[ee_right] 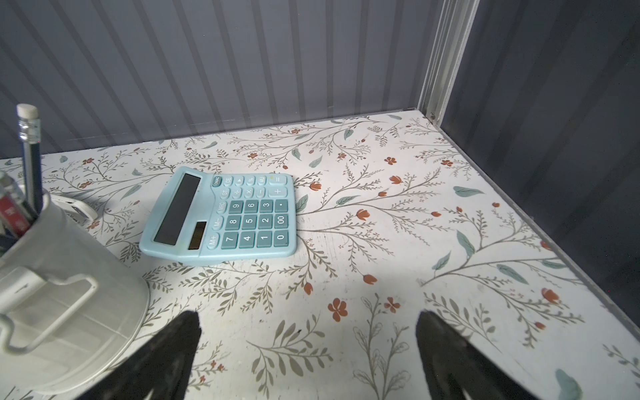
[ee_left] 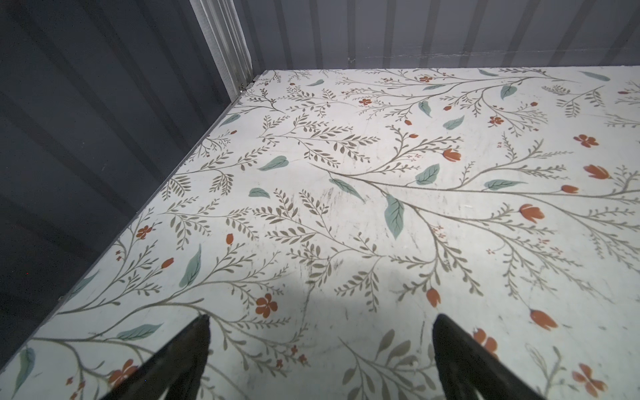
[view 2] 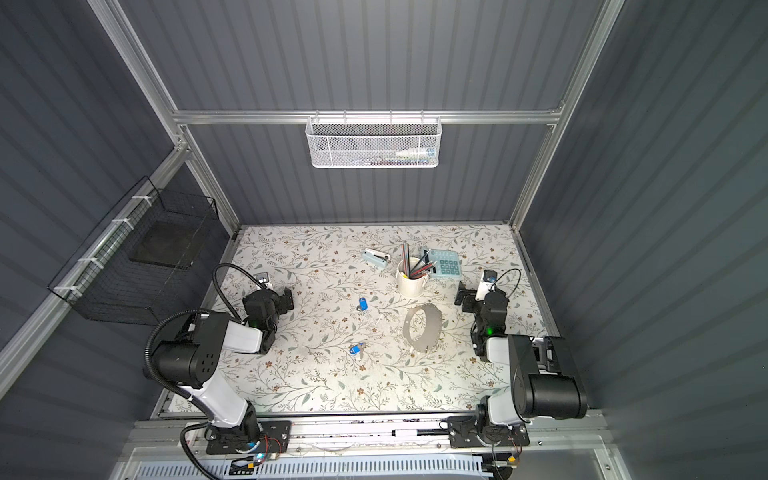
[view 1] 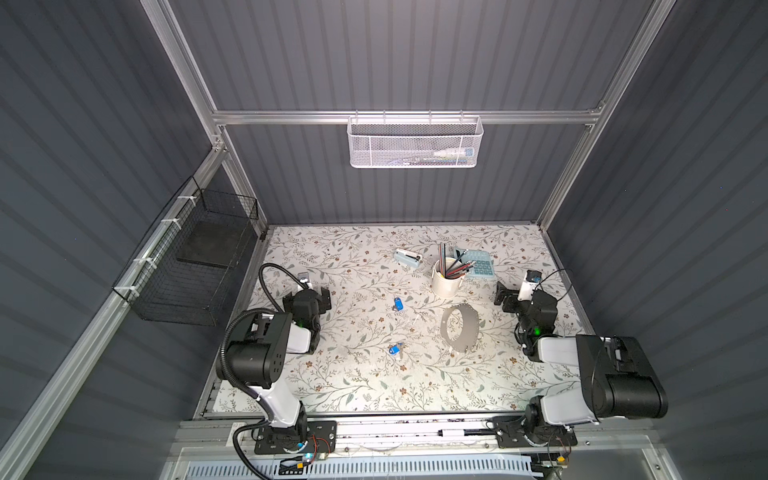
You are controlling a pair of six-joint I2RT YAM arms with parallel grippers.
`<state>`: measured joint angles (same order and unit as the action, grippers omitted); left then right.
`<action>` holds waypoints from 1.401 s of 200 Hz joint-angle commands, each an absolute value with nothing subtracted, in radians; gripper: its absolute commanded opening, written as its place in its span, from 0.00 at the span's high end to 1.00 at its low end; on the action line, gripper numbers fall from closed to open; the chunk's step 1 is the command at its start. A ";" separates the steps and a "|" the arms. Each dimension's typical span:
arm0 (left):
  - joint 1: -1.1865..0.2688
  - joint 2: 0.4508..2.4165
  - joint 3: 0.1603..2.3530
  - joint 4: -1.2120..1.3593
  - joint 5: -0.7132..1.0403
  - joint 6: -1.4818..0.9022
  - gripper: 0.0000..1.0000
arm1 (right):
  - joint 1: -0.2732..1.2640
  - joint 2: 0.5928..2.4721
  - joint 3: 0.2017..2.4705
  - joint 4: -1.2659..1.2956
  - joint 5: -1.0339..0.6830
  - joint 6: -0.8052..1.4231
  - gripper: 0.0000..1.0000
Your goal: Put the keys on the keyring
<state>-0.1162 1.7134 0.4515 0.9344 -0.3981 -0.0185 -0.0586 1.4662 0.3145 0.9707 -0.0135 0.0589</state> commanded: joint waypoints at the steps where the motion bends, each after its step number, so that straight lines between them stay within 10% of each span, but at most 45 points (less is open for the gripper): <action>1: -0.109 1.717 0.465 0.926 -0.385 -0.020 0.00 | -0.064 1.465 0.334 0.968 -0.025 0.052 0.01; 119: -0.112 1.700 0.455 0.954 -0.394 -0.005 0.00 | -0.061 1.427 0.330 0.942 0.001 0.057 0.01; 181: -0.149 1.488 0.904 -0.086 -0.510 -0.418 0.00 | -0.022 0.931 0.428 0.426 0.282 0.461 0.01; 280: -0.299 1.417 0.859 -0.278 0.237 -0.631 0.12 | 0.036 0.796 0.524 -0.277 -0.181 0.600 0.11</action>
